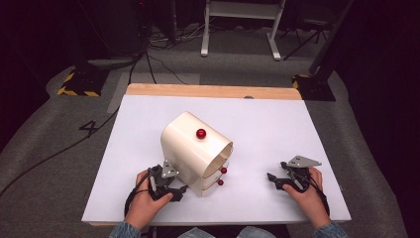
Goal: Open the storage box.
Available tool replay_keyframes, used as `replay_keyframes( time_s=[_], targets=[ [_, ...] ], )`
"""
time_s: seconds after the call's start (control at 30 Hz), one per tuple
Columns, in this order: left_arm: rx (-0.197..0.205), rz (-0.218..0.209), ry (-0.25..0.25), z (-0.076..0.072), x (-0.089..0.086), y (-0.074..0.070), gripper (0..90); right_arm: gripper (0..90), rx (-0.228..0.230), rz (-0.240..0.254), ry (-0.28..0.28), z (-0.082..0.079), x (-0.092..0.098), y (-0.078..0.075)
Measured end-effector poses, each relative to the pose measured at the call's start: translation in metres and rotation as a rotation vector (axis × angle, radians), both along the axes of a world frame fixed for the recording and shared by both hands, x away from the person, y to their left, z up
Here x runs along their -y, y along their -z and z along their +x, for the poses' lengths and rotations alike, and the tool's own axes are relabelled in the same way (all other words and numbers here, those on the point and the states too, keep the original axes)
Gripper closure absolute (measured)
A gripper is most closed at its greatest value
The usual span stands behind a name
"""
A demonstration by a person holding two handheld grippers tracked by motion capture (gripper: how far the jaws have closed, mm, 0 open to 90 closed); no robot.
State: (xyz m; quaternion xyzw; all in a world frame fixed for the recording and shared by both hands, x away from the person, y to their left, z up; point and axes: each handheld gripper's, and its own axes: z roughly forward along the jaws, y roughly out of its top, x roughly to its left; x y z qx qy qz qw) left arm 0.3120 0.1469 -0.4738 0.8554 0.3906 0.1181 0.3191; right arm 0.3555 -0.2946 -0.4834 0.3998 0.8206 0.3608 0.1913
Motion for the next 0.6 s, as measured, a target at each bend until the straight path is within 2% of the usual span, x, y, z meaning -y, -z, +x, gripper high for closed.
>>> replay_keyframes(
  time_s=[0.07,0.17,0.2,0.27,0.3,0.43,0.47,0.5,0.53,0.6],
  targets=[
    [0.001,-0.019,-0.001,-0.001,-0.005,0.000,30.4,27.0,0.017,-0.014,-0.004,-0.002,-0.002,-0.001],
    [0.000,0.001,0.005,-0.004,-0.011,-0.001,28.2,32.1,0.043,-0.037,-0.024,-0.008,-0.006,-0.003],
    [0.003,-0.013,-0.002,-0.007,-0.020,-0.004,28.3,31.9,0.036,-0.037,-0.032,-0.009,-0.007,-0.005],
    [0.004,-0.021,-0.008,-0.008,-0.025,-0.006,28.2,32.4,0.029,-0.022,-0.044,-0.011,-0.008,-0.007],
    [0.018,-0.020,-0.017,-0.010,-0.034,-0.010,28.1,35.7,0.033,0.002,-0.066,-0.015,-0.011,-0.012],
    [0.060,-0.009,-0.063,-0.009,-0.051,-0.015,26.8,44.2,0.060,0.060,-0.138,-0.028,-0.021,-0.023],
    [0.060,-0.009,-0.063,-0.009,-0.051,-0.015,26.1,44.2,0.060,0.060,-0.138,-0.028,-0.021,-0.023],
    [0.068,-0.015,-0.075,-0.007,-0.055,-0.015,26.1,46.6,0.065,0.074,-0.160,-0.032,-0.026,-0.026],
    [0.077,-0.022,-0.104,-0.004,-0.061,-0.013,25.5,49.4,0.077,0.098,-0.208,-0.038,-0.035,-0.030],
    [0.078,-0.022,-0.112,-0.002,-0.064,-0.012,25.4,51.0,0.082,0.110,-0.227,-0.041,-0.040,-0.032]
  ],
)
